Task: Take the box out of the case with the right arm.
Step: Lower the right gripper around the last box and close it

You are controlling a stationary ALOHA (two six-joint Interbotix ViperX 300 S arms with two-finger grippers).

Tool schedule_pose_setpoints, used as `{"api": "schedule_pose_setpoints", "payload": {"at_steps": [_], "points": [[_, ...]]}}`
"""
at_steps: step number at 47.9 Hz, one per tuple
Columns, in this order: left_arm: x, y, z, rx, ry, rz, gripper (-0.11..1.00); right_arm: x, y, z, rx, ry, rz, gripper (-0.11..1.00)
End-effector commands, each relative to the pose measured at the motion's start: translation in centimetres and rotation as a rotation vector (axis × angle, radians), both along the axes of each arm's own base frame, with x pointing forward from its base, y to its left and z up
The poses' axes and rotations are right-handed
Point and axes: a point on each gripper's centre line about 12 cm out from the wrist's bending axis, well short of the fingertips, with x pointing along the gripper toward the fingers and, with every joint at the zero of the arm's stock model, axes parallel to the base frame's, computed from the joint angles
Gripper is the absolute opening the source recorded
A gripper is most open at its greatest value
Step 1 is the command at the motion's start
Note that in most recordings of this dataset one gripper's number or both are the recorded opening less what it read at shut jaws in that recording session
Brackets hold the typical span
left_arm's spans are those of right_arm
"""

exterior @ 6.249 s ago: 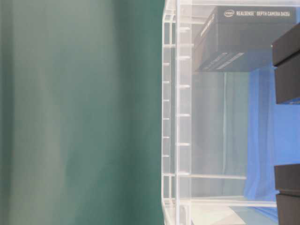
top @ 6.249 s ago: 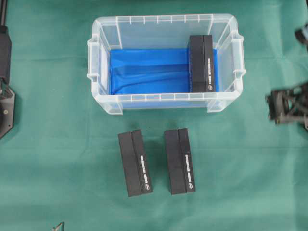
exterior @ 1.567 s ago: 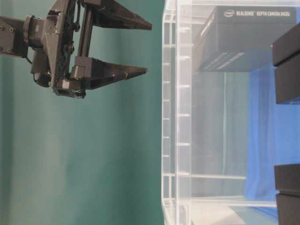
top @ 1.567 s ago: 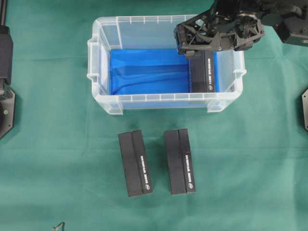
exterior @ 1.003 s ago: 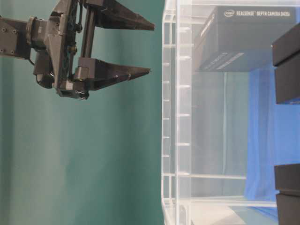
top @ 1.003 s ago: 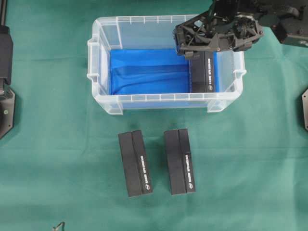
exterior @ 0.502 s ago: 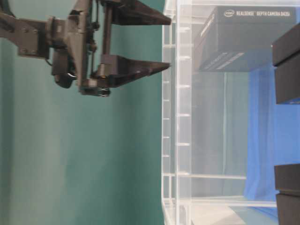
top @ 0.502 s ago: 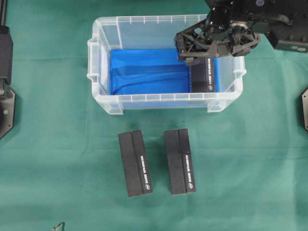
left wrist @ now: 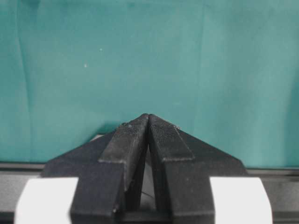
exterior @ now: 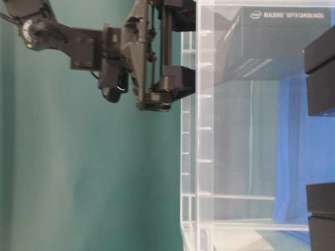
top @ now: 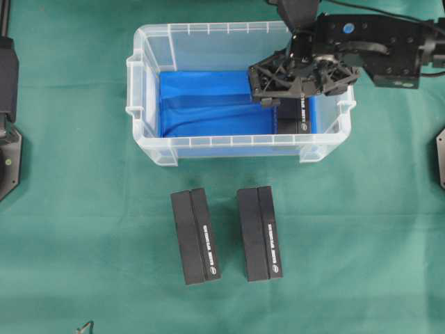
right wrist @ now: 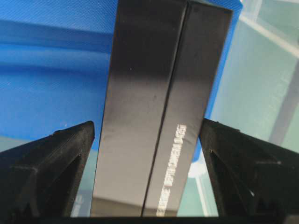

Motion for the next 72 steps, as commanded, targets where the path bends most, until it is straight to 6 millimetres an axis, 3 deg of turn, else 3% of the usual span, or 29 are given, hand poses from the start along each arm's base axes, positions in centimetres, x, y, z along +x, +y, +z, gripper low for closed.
{"api": "schedule_pose_setpoints", "payload": {"at_steps": [1, 47, 52, 57, 72], "points": [[0.1, 0.0, 0.8, -0.003, -0.032, -0.001, 0.0, 0.3, 0.0, 0.4, -0.005, -0.024, -0.003, 0.88], [0.1, -0.1, 0.9, -0.003, -0.034, -0.001, 0.0, 0.1, 0.1, -0.5, 0.011, -0.008, -0.058, 0.86], [0.1, -0.1, 0.8, -0.003, -0.032, -0.001, 0.0, 0.1, 0.1, -0.5, 0.012, -0.005, -0.058, 0.82], [0.1, -0.1, 0.8, -0.003, -0.032, -0.001, 0.0, 0.0, 0.1, -0.6, 0.012, 0.001, -0.061, 0.65], [0.1, 0.0, 0.8, -0.002, -0.032, -0.001, 0.0, 0.0, 0.1, -0.6, 0.014, 0.002, -0.076, 0.65]]}}
